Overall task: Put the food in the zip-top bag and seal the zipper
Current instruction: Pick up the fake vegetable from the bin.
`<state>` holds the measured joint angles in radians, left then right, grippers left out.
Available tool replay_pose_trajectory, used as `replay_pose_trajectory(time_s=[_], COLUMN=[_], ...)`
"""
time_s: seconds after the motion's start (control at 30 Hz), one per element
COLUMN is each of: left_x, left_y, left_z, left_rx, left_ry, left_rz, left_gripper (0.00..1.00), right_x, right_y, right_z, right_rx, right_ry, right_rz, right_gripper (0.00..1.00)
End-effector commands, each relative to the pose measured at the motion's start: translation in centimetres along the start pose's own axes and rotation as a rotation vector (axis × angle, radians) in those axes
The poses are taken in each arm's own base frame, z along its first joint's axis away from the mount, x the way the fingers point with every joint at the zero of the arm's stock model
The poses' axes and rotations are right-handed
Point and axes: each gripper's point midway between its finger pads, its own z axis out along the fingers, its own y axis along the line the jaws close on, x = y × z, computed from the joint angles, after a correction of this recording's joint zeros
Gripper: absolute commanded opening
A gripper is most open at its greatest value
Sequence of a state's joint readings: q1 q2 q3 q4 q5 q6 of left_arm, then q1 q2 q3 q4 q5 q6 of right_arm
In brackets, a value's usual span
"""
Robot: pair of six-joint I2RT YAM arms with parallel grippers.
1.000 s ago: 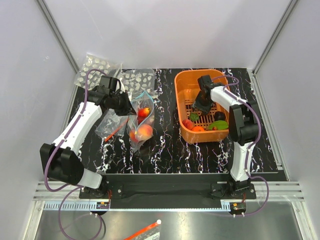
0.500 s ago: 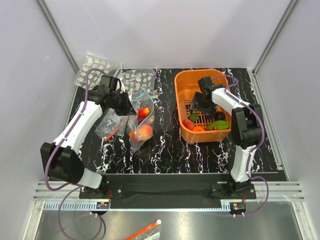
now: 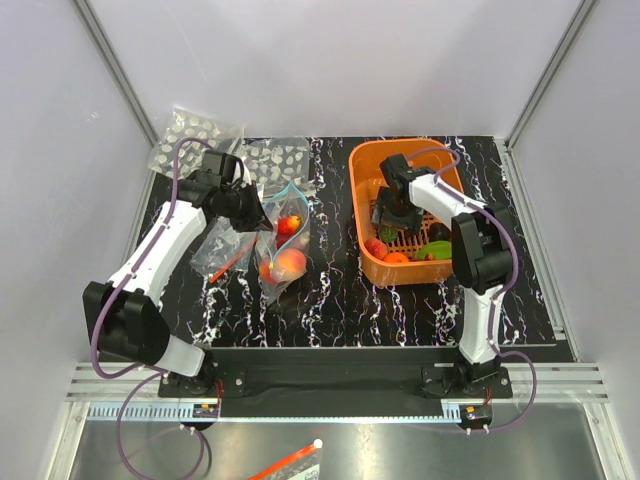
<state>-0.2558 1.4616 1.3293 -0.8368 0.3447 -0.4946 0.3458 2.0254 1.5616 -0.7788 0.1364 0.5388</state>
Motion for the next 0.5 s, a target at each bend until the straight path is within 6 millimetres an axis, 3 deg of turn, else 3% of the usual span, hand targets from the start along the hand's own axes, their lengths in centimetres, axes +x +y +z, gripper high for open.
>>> replay_pose_trajectory(time_s=[0.0,0.07,0.17,0.2,0.3,0.33,0.47], left_x=[-1.31,-1.29,-1.33,-1.30,-1.40,-1.35,-1.36], left_y=[-1.25,-1.21,-1.17,-1.21,-1.18,-1.12,-1.07], left_z=[-0.75,-0.73,-0.68,-0.65,-0.64,-0.64,-0.50], left_rx=[0.040,0.038,0.036,0.036,0.036,0.034,0.032], left_ry=[-0.033,-0.031,-0.032,-0.030,-0.032,-0.030,-0.027], left_rz=[0.031,0.030,0.032,0.032,0.033,0.034,0.033], left_gripper=[0.00,0.00,0.00,0.00,0.00,0.00,0.00], right_x=[0.17,0.32,0.51,0.53,0.28,0.07,-0.34], right_y=[-0.96,-0.96,-0.98,-0.83,-0.56,-0.48,-0.28], right_z=[0.85,1.08,1.67,1.78,1.51,1.40,0.80], right_rx=[0.074,0.078,0.083,0.080,0.065,0.058,0.046], right_ry=[0.006,0.009,0.021,0.022,0.012,0.007,-0.005], right_rz=[0.006,0.010,0.014,0.013,0.016,0.011,0.005], right_gripper=[0.83,0.82,0.73,0.63,0.52,0.39,0.17])
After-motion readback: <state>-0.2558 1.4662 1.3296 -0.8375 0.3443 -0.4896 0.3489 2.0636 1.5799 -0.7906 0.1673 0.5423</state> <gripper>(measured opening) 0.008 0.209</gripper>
